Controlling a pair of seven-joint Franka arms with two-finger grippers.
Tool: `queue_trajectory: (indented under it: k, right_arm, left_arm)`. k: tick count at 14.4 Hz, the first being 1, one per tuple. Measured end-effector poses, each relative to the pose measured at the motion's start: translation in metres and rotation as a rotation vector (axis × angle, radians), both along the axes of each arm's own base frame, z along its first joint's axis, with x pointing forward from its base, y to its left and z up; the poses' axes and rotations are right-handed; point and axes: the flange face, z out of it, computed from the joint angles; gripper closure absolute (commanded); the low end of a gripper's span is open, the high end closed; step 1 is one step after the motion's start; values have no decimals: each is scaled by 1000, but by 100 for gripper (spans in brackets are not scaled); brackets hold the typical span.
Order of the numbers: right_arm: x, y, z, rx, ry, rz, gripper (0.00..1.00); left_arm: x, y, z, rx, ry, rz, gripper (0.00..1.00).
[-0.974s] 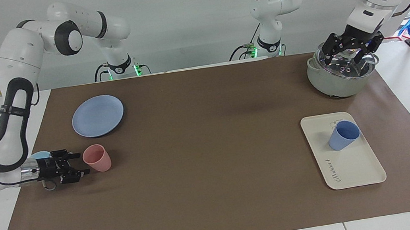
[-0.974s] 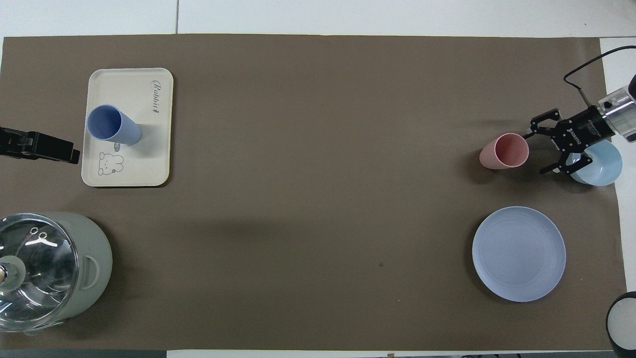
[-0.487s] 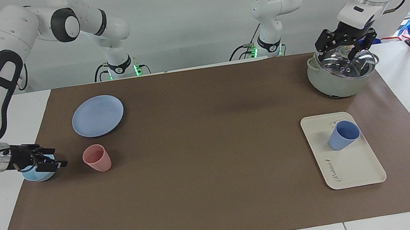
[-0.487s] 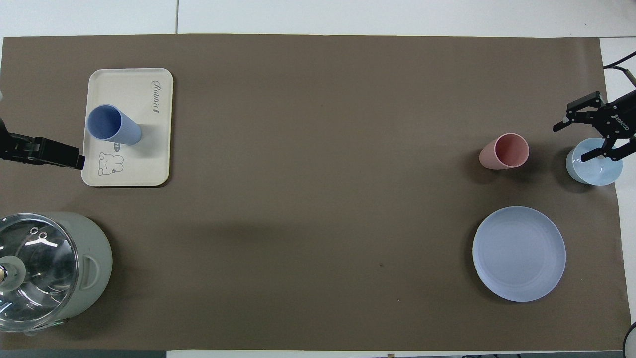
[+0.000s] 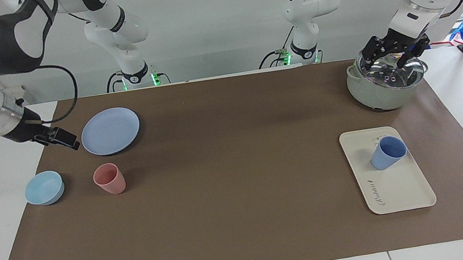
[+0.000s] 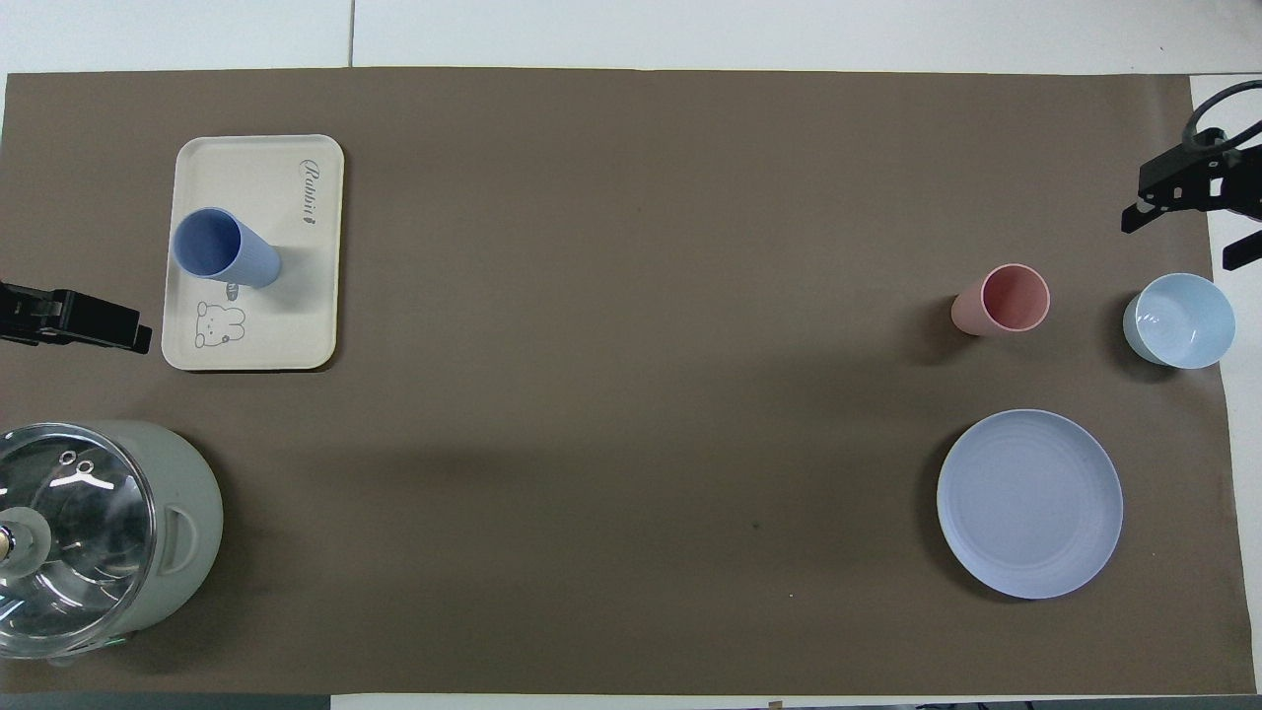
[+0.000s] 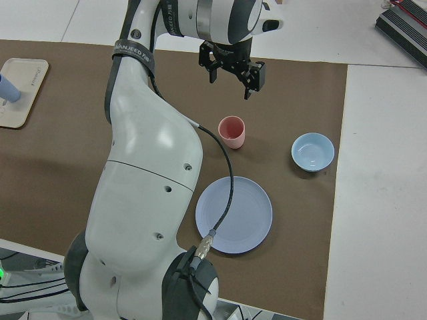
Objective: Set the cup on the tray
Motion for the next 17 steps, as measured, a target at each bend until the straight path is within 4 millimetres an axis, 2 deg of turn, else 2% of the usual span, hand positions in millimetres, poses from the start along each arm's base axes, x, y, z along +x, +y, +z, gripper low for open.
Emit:
queue_trajectory:
  k: [4, 9, 11, 13, 15, 17]
  right_arm:
    - [-16, 7, 22, 2, -31, 32, 0]
    - [-73, 52, 50, -83, -51, 262, 0]
    - [-90, 52, 53, -74, -52, 360, 0]
    - [-101, 41, 50, -65, -49, 405, 0]
    - [-106, 34, 47, -62, -52, 403, 0]
    - [-106, 39, 46, -63, -54, 411, 0]
  left_arm:
    - [-2, 0, 8, 1, -20, 0, 0]
    - [-5, -1, 17, 2, -38, 0, 0]
    - [-5, -2, 17, 2, -38, -2, 0]
    - [-5, -3, 18, 2, -40, 10, 0]
    - [-6, -6, 20, 3, -44, 18, 0]
    - [-6, -8, 21, 4, -45, 37, 0]
